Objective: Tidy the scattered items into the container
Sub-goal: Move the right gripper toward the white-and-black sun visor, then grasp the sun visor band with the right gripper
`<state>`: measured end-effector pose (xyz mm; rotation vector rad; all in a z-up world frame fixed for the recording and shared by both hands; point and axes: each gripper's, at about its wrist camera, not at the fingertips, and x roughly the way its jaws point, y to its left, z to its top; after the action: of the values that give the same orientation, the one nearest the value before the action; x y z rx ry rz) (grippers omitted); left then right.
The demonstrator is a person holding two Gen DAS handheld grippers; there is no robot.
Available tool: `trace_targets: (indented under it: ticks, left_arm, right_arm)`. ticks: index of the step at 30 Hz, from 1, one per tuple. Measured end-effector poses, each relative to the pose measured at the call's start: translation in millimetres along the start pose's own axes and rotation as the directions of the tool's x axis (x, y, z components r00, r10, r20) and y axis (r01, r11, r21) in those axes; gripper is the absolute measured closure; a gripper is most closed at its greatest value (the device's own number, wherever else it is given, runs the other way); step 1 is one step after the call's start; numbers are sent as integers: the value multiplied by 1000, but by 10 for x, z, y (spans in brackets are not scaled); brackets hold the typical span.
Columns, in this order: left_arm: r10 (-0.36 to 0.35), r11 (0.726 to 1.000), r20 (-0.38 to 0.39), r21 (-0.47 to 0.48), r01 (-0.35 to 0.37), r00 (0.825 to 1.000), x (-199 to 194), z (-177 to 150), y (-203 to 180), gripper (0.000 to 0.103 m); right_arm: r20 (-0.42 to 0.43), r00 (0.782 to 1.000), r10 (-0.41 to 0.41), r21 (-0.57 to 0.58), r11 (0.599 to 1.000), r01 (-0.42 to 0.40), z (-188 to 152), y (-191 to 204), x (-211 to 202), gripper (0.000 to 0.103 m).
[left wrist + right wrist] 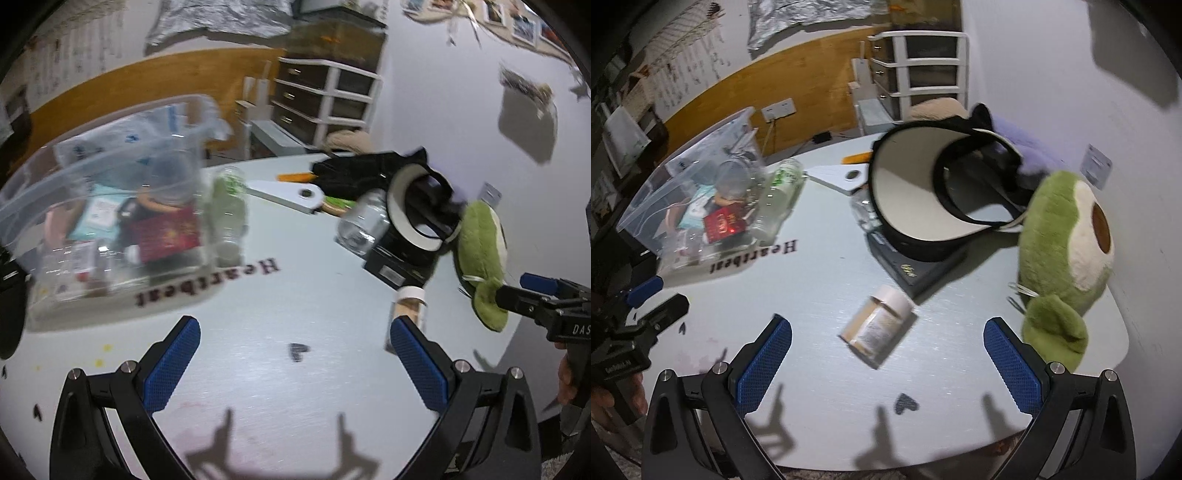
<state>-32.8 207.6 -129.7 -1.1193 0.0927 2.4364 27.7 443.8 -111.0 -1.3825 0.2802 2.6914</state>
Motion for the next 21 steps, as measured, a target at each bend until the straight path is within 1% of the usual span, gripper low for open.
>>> trace_targets:
  ticks: [6, 9, 17, 18, 19, 21]
  left_arm:
    - [-67, 996, -37, 52, 69, 997, 334, 108, -310, 0]
    - [-109, 990, -46, 84, 113, 993, 519, 254, -481, 0]
    - [-213, 972, -74, 83, 219, 974, 1071, 721, -818, 1]
    - [-220, 970, -81, 86, 227, 972, 1140, 764, -852, 3]
    - [-227, 968, -87, 89, 235, 970, 1209, 807, -886, 10]
    - [-236, 965, -114, 92, 247, 965, 1377, 903, -951, 19]
  right_arm:
    - [-19, 1000, -23, 52, 998, 24, -25, -292, 49, 0]
    - [-23, 999, -36, 74, 997, 38, -19, -420, 69, 0]
    - [-30, 997, -70, 133, 988, 74, 15, -679, 97, 0]
    - [-33, 997, -75, 140, 987, 79, 19, -703, 105, 0]
    - [-35, 996, -79, 147, 986, 83, 21, -726, 111, 0]
    - [-38, 995, -88, 160, 983, 93, 26, -772, 119, 0]
